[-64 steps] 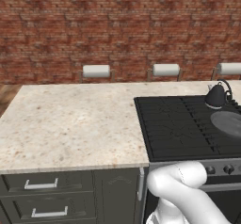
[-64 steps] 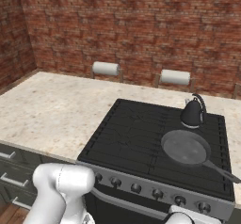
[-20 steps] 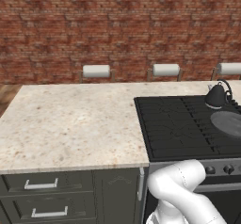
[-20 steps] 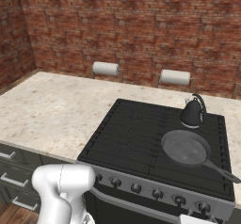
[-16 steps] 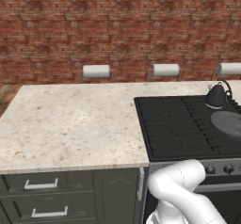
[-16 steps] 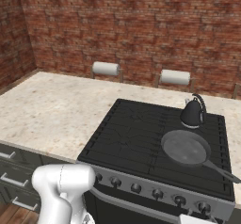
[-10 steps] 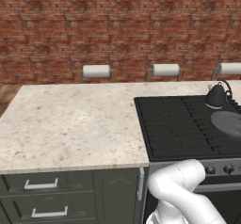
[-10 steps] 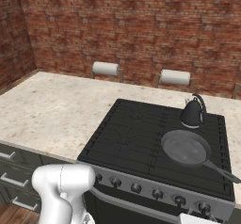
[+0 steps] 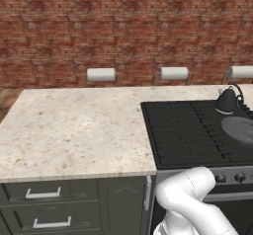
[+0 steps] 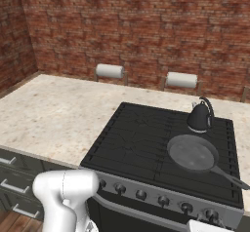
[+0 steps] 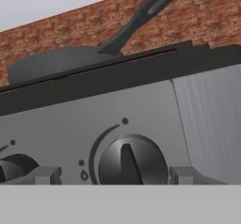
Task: Pick the pan from the cabinet and place it on the stove. Then turn on the stove burner for the pan.
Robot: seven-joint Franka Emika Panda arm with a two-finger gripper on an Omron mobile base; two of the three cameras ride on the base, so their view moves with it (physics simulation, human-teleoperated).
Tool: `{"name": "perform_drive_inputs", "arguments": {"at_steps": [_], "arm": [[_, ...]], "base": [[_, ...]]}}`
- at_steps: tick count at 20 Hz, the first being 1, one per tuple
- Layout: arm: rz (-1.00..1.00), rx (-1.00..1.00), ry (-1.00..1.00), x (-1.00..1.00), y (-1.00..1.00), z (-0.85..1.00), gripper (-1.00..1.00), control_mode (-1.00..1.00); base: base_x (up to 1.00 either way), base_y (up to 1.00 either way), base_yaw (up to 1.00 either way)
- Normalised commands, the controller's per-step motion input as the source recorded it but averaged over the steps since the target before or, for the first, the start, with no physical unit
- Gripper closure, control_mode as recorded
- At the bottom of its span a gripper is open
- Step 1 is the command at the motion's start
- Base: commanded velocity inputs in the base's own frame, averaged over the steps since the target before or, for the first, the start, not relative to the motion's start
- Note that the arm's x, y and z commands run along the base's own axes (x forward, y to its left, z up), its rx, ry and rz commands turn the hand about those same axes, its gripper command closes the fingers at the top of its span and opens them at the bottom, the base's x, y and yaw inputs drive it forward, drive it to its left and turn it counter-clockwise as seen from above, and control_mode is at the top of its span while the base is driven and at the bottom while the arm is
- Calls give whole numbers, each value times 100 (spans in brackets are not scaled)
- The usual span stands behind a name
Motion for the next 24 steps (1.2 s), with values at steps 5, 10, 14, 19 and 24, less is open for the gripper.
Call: {"name": "perform_drive_inputs", "arguments": {"at_steps": [5,10,14,19,24], "arm": [[0,0,-3,7,-8,0,-100,-100],[0,0,-3,7,-3,0,-100,-100],[0,0,-6,2,-1,0,-100,-100],[0,0,-5,0,0,8,-100,-100],[0,-2,-2,0,-4,8,-100,-100]], "base": [[0,0,0],[0,0,0],[0,0,0],[0,0,0],[0,0,0]]}}
